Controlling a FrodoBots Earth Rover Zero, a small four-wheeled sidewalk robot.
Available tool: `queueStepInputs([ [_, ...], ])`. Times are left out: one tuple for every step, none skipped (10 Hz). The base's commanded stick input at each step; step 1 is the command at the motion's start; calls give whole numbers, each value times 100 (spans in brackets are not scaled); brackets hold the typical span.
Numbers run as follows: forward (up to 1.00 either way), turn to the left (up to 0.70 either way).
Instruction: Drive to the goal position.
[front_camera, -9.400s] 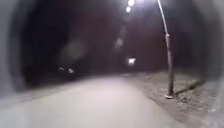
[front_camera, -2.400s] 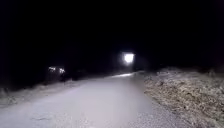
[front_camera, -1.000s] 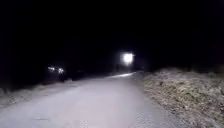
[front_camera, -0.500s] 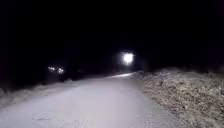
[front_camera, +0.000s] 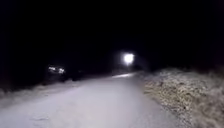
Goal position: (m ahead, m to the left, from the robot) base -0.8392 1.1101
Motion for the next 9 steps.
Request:
queueStepInputs([
  [100,0],
  [100,0],
  [100,-5],
  [100,-16],
  [100,-32],
  [100,-23],
  [100,0],
  [100,0],
  [100,0],
])
